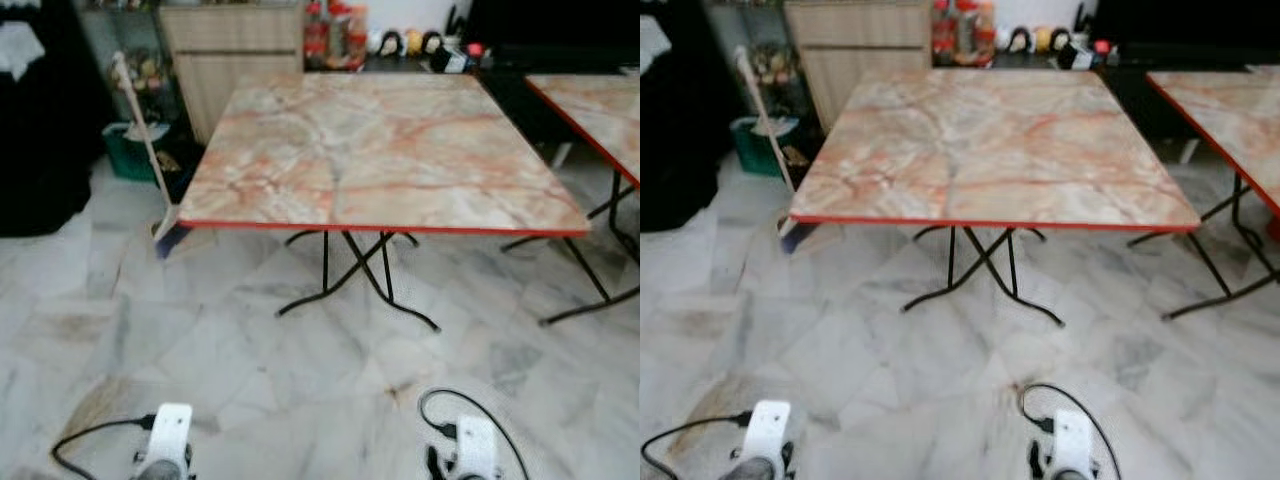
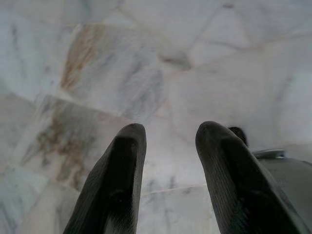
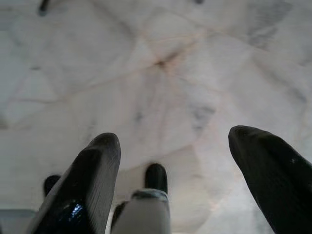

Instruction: Setting the table

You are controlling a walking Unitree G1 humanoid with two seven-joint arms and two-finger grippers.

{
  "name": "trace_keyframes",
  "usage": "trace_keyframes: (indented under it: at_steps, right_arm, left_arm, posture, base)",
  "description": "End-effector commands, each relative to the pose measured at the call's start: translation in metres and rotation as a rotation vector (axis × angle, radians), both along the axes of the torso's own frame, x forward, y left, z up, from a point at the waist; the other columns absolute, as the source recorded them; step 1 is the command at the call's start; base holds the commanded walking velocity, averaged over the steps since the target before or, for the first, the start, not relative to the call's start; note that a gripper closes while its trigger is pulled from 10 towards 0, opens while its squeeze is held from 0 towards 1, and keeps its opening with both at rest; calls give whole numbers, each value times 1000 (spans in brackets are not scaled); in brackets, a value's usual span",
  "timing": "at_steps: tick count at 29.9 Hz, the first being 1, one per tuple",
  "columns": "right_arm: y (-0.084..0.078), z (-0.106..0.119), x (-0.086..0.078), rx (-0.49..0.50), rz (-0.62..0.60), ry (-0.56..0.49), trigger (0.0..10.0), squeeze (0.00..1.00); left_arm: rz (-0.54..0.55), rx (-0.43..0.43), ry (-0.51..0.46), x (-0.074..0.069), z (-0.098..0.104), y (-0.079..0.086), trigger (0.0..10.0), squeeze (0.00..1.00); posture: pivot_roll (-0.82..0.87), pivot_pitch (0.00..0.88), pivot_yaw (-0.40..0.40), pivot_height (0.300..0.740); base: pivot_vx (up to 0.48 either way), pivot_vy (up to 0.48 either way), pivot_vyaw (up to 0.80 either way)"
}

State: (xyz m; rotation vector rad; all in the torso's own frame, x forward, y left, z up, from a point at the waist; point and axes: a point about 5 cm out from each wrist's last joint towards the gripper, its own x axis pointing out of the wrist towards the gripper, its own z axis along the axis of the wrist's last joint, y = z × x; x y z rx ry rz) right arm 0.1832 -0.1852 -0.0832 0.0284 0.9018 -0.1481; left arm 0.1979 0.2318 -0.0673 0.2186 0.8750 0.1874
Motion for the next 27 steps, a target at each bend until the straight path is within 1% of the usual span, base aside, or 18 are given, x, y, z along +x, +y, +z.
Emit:
trace_keyframes:
  at_steps: [1, 4, 13, 20, 27]
  right_arm:
    - [-9, 2, 2, -21, 2, -5, 10000, 0]
    - [-6, 3, 5, -9, 4, -17, 10000, 0]
    - [-4, 3, 6, 2, 2, -21, 10000, 0]
    - [-5, 2, 3, 3, -8, -13, 10000, 0]
    - [-5, 2, 2, 1, -5, -10, 10000, 0]
  left_arm:
    - [-1, -17, 8, -1, -2, -7, 10000, 0]
    - [11, -24, -2, -1, -2, -6, 10000, 0]
    - [10, -24, 8, -2, -3, -7, 10000, 0]
    - [5, -22, 8, -1, -3, -8, 10000, 0]
    - [7, -20, 12, -2, -3, -8, 10000, 0]
  posture:
    - [44, 80, -2, 740]
    - [44, 86, -1, 740]
    - [33, 100, -2, 740]
    - [29, 107, 0, 740]
    - [30, 107, -2, 740]
  base:
    - [0, 0, 0]
    - [0, 0, 0]
    - [0, 0, 0]
    - [267, 0, 0]
    - [0, 0, 0]
